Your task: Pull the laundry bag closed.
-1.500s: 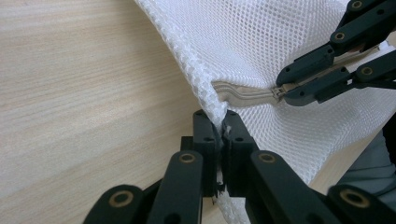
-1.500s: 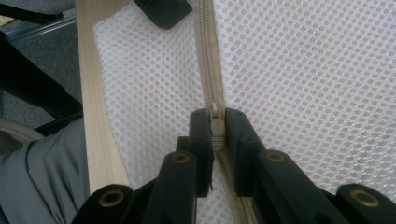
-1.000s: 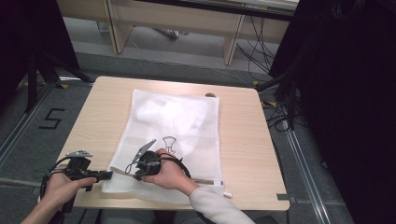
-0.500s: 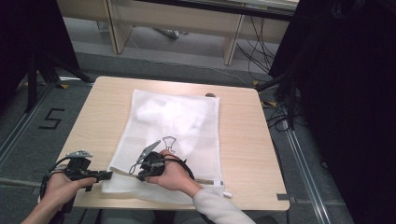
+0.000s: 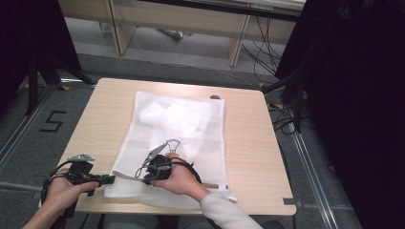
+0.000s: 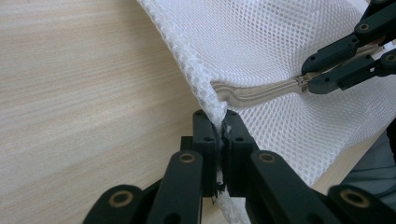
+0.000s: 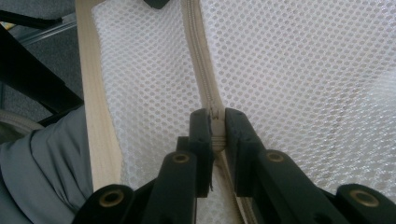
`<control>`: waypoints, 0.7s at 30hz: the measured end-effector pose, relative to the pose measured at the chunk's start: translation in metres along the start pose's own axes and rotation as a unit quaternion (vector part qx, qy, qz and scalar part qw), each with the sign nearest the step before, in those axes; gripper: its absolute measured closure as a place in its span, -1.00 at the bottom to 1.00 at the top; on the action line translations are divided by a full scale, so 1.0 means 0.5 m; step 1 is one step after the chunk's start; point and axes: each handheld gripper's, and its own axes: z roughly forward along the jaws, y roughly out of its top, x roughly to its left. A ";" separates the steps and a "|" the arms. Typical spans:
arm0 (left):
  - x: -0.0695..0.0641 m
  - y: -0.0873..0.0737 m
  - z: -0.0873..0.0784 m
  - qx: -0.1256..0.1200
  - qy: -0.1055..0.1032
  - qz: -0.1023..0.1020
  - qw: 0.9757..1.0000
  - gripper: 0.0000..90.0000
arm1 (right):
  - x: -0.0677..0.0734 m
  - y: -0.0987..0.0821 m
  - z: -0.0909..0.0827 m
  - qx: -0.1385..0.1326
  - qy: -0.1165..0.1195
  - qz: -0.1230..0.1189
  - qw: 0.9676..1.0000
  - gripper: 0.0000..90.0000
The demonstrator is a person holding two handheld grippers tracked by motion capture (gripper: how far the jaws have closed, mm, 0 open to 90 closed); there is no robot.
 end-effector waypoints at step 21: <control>0.000 -0.001 0.001 -0.001 0.002 -0.001 1.000 0.90 | -0.008 -0.012 -0.012 0.006 0.004 0.009 1.000 0.83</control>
